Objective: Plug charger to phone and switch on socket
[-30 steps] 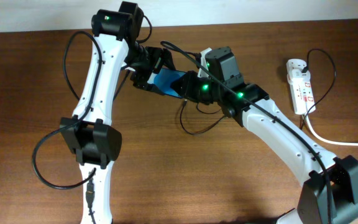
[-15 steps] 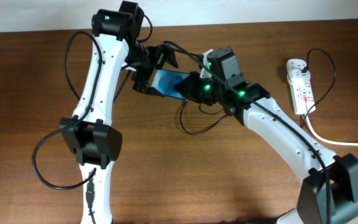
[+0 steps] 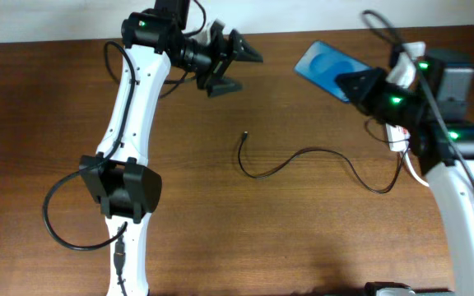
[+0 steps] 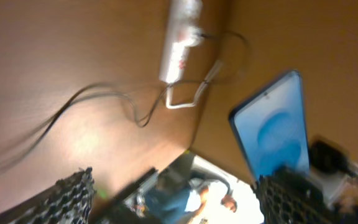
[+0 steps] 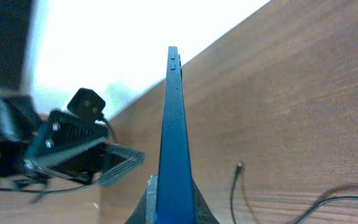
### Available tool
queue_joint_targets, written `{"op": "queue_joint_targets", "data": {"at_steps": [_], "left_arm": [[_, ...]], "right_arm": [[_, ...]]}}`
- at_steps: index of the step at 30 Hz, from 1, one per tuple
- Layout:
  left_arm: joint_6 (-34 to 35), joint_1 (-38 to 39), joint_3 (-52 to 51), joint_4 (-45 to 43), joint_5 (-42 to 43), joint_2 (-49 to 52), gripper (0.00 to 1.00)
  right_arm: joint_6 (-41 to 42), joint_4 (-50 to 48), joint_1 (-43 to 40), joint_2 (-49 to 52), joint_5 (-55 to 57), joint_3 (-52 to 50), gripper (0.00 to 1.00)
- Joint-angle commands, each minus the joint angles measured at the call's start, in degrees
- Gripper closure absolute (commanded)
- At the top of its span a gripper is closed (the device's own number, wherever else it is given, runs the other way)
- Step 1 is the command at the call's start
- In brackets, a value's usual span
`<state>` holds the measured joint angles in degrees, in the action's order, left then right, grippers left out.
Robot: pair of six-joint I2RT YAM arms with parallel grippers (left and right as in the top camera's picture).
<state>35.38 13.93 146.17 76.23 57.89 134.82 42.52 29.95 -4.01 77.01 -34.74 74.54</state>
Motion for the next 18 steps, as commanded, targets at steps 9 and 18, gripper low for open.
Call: {"op": "queue_joint_targets", "data": {"at_steps": [9, 18], "left_arm": [[-4.4, 0.2, 1.2, -5.3, 4.9, -0.3, 0.01], [11.9, -0.3, 1.2, -21.4, 2.6, -0.3, 0.0]], "right_arm": [[35.6, -26.8, 8.1, 11.2, 1.6, -0.4, 0.96], [46.5, -39.5, 16.6, 15.5, 11.8, -0.4, 0.96]]}}
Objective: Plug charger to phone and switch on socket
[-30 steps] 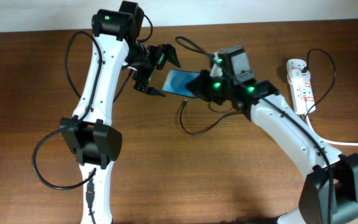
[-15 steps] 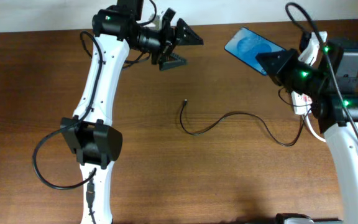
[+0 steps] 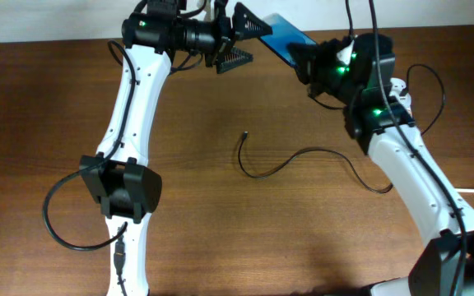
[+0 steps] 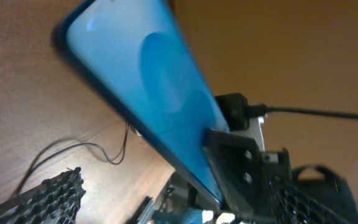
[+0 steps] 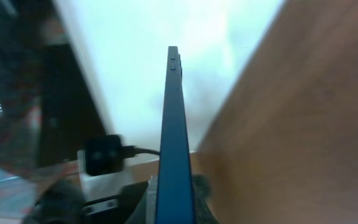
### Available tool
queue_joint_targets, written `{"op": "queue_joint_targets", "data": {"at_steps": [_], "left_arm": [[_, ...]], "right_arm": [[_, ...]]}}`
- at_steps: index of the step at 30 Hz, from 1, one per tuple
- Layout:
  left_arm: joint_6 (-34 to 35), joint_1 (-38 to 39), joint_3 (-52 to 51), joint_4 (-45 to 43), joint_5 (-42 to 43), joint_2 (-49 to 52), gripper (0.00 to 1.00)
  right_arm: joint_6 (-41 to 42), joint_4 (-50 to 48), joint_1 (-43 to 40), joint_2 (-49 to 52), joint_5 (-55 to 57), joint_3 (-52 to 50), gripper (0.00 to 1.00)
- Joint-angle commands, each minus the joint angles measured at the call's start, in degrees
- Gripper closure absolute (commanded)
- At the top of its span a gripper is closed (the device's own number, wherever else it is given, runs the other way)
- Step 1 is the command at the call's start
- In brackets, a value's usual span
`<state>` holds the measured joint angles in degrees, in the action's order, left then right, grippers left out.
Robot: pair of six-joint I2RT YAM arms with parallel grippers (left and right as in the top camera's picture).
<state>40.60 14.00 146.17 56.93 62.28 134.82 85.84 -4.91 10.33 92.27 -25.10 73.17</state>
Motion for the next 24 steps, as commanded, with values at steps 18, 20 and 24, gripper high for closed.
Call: {"op": "queue_joint_targets", "data": {"at_steps": [18, 20, 24], "left_arm": [[20.9, -0.4, 1.2, -8.1, -8.3, -0.3, 0.67], [20.9, -0.4, 1.2, -8.1, -8.6, -0.3, 0.7], [21.7, 0.2, 1.2, -8.5, -9.5, -0.3, 0.88]], "right_arm": [[13.6, -3.9, 7.3, 2.1, 6.5, 1.0, 0.96], [15.1, -3.9, 7.4, 2.4, 6.5, 1.0, 0.96], [18.2, -3.9, 8.6, 2.7, 6.3, 1.0, 0.96]]}}
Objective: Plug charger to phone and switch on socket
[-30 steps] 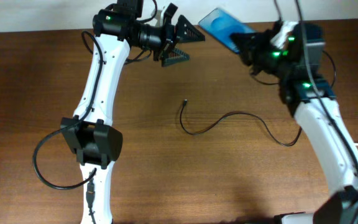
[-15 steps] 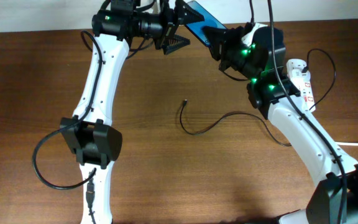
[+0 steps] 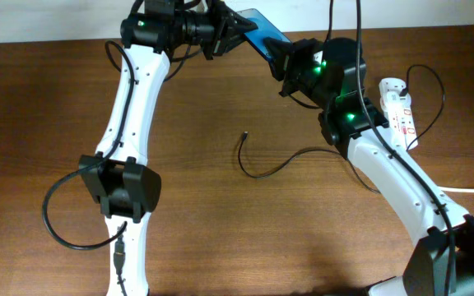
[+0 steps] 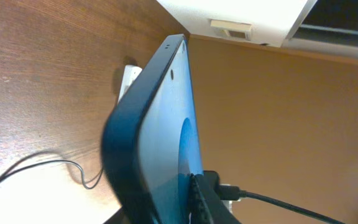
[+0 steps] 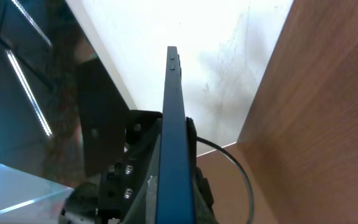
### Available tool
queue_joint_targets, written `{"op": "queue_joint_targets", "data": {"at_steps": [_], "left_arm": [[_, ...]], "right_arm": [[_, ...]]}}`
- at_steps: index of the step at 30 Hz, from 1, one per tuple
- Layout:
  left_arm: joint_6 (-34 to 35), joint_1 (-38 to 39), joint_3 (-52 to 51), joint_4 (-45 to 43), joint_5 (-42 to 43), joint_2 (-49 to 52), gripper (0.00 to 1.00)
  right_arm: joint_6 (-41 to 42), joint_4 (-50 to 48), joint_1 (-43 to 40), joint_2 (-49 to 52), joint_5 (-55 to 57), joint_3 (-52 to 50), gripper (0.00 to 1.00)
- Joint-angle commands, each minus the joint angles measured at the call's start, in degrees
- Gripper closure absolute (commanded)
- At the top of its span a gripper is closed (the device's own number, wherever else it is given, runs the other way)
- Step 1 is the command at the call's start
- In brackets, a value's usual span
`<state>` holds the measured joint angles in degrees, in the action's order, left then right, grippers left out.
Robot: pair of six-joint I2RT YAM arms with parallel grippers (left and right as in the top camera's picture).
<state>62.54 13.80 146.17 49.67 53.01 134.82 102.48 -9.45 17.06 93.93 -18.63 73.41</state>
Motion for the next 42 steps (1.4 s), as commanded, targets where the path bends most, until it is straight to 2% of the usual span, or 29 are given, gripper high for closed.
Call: {"op": "queue_joint_targets", "data": {"at_steps": [1, 7, 10, 17, 21, 23, 24, 25, 28, 30, 33, 37, 40, 42], "left_arm": [[-0.2, 0.6, 1.2, -1.2, -0.6, -0.3, 0.89], [-0.2, 0.8, 1.2, -1.3, -0.6, -0.3, 0.93], [-0.2, 0.8, 1.2, -1.2, -0.5, -0.3, 1.0], [-3.5, 0.6, 1.2, -2.3, -0.4, -0.3, 1.0], [-4.3, 0.6, 1.2, -4.2, -0.6, -0.3, 1.0], [-5.9, 0.2, 1.2, -4.3, -0.8, -0.3, 1.0], [-7.9, -0.2, 1.2, -4.1, -0.8, -0.3, 1.0], [-9.6, -0.7, 1.2, -3.6, -0.7, -0.3, 1.0], [-15.8, -3.2, 1.2, -0.8, -0.1, -0.3, 1.0], [-23.6, -5.9, 1.2, 4.1, -0.1, -0.3, 1.0], [-37.5, -9.3, 1.2, 12.5, -0.1, -0.3, 1.0], [-49.9, -12.8, 1.2, 24.8, 0.4, -0.3, 1.0], [-60.9, -15.1, 1.2, 33.5, 7.1, -0.3, 1.0], [-65.9, -16.5, 1.2, 38.6, 10.6, -0.3, 1.0]], "right_arm": [[2.2, 0.6, 2.2, 1.1, -0.2, 0.7, 0.96], [3.5, 0.2, 2.6, 1.1, -0.8, 0.7, 0.96], [3.5, 0.2, 2.9, 1.1, -0.9, 0.7, 0.95], [3.5, 0.3, 2.9, 1.1, -0.8, 0.7, 0.81], [3.5, 0.7, 2.9, 1.1, -0.8, 0.7, 0.56], [2.5, 0.8, 2.7, 1.1, -0.8, 0.7, 0.41], [1.2, 1.1, 2.4, 1.1, -0.8, 0.7, 0.3], [-1.2, 1.2, 2.0, 1.1, -0.9, 0.7, 0.23], [-16.2, 1.5, -1.2, 1.0, -3.8, 0.7, 0.0], [-28.8, 3.3, -4.5, 1.0, -9.7, 0.7, 0.01], [-42.8, 9.5, -8.5, 1.0, -14.2, 0.7, 0.02], [-55.0, 22.3, -10.3, 1.0, -13.6, 0.7, 0.01], [-61.9, 31.4, -9.4, 1.2, -9.2, 0.7, 0.01], [-63.3, 33.8, -7.8, 2.4, -8.3, 0.7, 0.05]]}}
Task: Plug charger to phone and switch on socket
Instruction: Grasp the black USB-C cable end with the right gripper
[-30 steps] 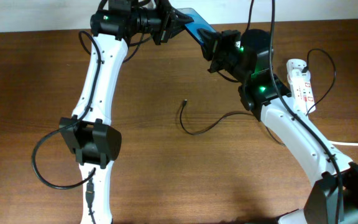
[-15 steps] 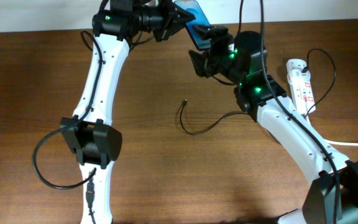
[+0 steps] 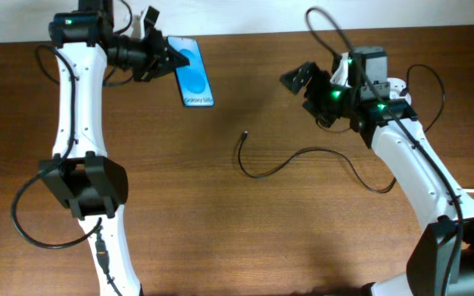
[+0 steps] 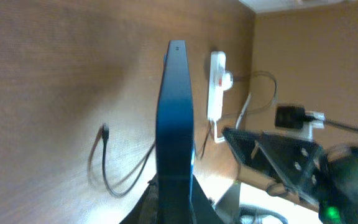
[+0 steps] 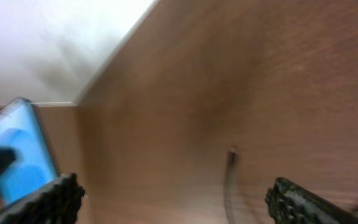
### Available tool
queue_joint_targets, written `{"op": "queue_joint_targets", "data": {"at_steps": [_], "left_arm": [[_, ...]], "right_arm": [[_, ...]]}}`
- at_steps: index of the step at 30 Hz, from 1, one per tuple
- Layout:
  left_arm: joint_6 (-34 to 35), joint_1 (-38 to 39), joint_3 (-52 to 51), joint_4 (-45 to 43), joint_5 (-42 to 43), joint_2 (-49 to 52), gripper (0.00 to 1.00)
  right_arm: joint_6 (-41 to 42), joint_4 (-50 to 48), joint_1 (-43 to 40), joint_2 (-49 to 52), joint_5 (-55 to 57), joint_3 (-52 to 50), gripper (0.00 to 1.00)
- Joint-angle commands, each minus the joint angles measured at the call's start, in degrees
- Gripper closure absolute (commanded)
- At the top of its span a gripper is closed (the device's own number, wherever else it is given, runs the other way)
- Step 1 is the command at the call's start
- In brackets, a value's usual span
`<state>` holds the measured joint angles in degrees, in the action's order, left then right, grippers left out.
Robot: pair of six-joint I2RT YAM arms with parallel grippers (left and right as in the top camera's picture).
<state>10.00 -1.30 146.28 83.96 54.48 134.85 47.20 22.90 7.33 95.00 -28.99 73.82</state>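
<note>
My left gripper (image 3: 161,59) is shut on the top end of the blue phone (image 3: 194,72), held above the table's back left. In the left wrist view the phone (image 4: 174,106) stands edge-on between the fingers. The black charger cable (image 3: 303,156) lies loose mid-table, with its plug tip (image 3: 243,136) pointing to the back. The tip (image 5: 232,153) also shows in the right wrist view. My right gripper (image 3: 299,81) hangs open and empty right of the phone, above the tip. The white power strip (image 4: 217,86) lies at the far right.
The right arm partly covers the power strip (image 3: 397,85) in the overhead view. A white lead runs off the strip toward the table's right edge. The brown table (image 3: 220,230) ends at a white wall along the back.
My right gripper has let go of the phone, stands open and is now further right. My left gripper, shut on the phone, is now further left and lower.
My right gripper first held the phone at the back right while the left was open at the back middle. Then the phone was between the left's open fingers, then in both grippers. Now the left alone holds it.
</note>
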Motion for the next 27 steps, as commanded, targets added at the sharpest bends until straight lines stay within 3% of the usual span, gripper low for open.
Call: {"op": "queue_joint_targets", "data": {"at_steps": [1, 5, 11, 17, 27], "left_arm": [[-14.9, -1.9, 1.1, 5.8, 9.9, -0.3, 1.0], [-20.0, -3.7, 1.1, 11.1, 10.5, -0.3, 1.0], [-20.0, -3.7, -1.8, 12.7, 10.0, -0.3, 1.0], [-20.2, -3.6, -9.9, 10.8, 10.3, -0.3, 1.0], [-20.2, -3.4, -11.2, 10.6, 10.3, -0.3, 1.0]], "right_arm": [[-8.0, 1.6, 2.6, 2.0, 2.1, 0.3, 0.09], [-7.2, 1.2, 7.0, 7.0, 2.7, 0.3, 0.25], [-1.6, -2.0, 10.5, 15.3, 2.9, 0.3, 0.49], [-0.1, -5.3, 12.5, 21.9, 1.2, 0.3, 0.51], [2.9, -10.4, 15.7, 27.8, 0.3, 0.3, 0.52]]}}
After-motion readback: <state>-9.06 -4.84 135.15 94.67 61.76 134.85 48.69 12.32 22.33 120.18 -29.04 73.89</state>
